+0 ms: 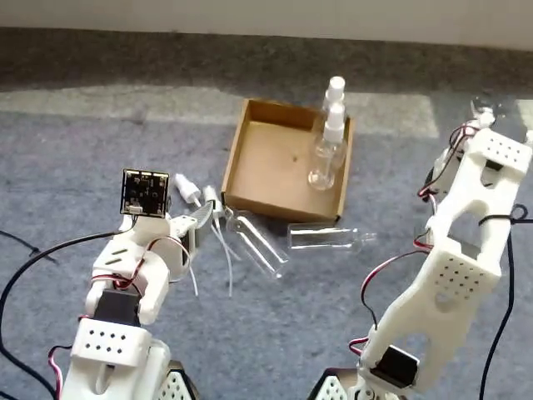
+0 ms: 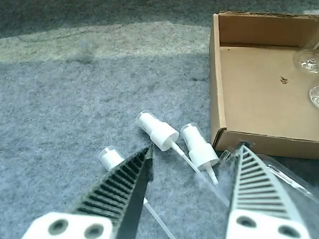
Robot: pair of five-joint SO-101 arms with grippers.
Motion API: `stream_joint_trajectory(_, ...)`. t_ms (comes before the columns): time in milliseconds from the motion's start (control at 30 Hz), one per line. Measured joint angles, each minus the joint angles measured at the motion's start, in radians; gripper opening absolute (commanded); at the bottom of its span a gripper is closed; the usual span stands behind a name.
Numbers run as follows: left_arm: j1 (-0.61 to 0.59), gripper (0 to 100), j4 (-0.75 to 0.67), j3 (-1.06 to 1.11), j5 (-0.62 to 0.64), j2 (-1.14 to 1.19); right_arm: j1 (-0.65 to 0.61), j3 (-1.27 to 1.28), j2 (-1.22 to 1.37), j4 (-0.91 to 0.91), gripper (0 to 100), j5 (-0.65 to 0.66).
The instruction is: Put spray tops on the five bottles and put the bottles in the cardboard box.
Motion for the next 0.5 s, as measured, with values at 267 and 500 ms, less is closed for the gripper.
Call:
stream_joint_trajectory(267, 0.0, 25, 0.0, 0.0, 0.0, 0.0, 0.0, 0.04, -0.258, 0.012, 0.4, 0.236)
stream_joint_trajectory(500, 0.0, 25, 0.0, 0.0, 0.0, 0.0, -0.005, 0.371, -0.276, -0.192, 0.4, 0.574)
